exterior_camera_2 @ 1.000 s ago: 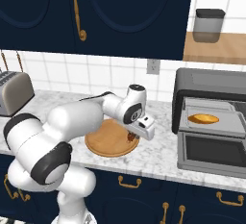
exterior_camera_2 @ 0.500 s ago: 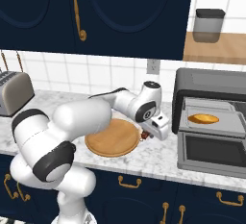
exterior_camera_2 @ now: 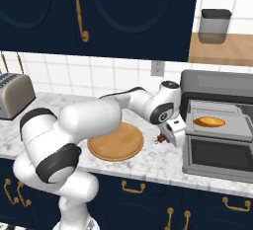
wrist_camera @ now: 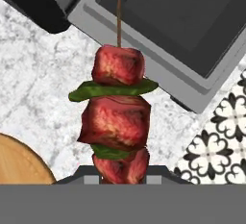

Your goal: Pick up the kebab skewer and baguette bread, and place them inside the toaster oven. Close the toaster oven door and start by setting the timer.

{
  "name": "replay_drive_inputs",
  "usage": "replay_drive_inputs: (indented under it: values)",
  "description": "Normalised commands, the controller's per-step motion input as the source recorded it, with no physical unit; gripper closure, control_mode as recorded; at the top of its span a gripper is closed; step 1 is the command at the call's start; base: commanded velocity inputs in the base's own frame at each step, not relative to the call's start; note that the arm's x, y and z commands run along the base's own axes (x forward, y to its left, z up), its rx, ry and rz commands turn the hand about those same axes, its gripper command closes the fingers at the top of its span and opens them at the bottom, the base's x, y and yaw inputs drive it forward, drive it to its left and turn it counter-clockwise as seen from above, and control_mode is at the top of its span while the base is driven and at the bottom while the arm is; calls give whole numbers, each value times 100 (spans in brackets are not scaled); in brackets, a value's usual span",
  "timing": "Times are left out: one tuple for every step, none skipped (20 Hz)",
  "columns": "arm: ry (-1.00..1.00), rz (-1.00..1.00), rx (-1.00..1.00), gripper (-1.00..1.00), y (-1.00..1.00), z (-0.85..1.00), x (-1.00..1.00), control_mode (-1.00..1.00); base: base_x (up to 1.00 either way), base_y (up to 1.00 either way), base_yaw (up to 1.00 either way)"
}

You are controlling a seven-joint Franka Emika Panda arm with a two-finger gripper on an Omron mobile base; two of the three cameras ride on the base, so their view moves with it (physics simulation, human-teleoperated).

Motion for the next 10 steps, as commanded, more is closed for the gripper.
replay_drive_inputs:
  values:
    - [-5,-35,0,100,-57,23,-11,-100,0,0,0]
    - [-4,-34,0,100,-57,19,-4,-100,0,0,0]
    - [-11,-33,0,100,-69,20,-7,-100,0,0,0]
    - [-11,-32,0,100,-74,20,-7,-100,0,0,0]
    - [-12,-29,0,100,-71,22,-2,-100,0,0,0]
    - [-13,-27,0,100,-73,25,-4,-100,0,0,0]
    - [-17,-25,1,100,-74,29,0,-100,0,0,0]
    - [-18,-23,1,100,-73,29,0,-100,0,0,0]
    - [-17,-22,2,100,-74,17,0,-100,0,0,0]
    - [-17,-21,3,100,-77,12,0,-100,0,0,0]
